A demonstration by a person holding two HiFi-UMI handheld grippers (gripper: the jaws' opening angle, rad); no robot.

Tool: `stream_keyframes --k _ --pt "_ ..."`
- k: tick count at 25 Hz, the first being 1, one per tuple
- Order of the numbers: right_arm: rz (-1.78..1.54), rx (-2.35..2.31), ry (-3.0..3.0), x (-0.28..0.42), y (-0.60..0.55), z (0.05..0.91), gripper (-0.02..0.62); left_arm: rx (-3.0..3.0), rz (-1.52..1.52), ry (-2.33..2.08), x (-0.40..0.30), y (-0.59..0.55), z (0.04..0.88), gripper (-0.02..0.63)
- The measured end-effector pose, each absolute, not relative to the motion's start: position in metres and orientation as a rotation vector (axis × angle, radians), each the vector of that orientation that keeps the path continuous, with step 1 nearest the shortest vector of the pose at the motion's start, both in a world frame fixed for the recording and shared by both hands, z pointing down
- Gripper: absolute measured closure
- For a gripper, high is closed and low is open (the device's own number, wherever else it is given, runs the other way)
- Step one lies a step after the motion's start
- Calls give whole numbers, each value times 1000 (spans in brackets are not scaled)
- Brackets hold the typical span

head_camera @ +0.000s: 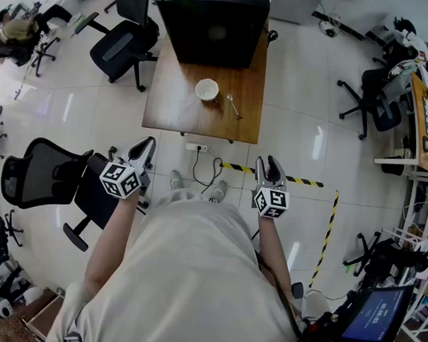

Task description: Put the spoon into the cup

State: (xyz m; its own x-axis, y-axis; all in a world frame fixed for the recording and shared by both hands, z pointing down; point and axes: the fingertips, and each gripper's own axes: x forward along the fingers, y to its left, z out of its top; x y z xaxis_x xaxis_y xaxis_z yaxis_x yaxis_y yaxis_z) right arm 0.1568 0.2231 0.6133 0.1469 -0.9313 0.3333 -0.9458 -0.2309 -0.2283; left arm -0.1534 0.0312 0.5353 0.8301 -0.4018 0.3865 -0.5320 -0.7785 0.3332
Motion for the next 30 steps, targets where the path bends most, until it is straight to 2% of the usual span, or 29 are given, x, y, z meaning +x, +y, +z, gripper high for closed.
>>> stream_keyframes --k 12,30 --pt "652 2215 -1998 165 210 642 464 2534 354 -799 -153 57 544 603" --pt "686 2238 -1801 140 108 649 472 2637 352 -556 -135 -88 547 603"
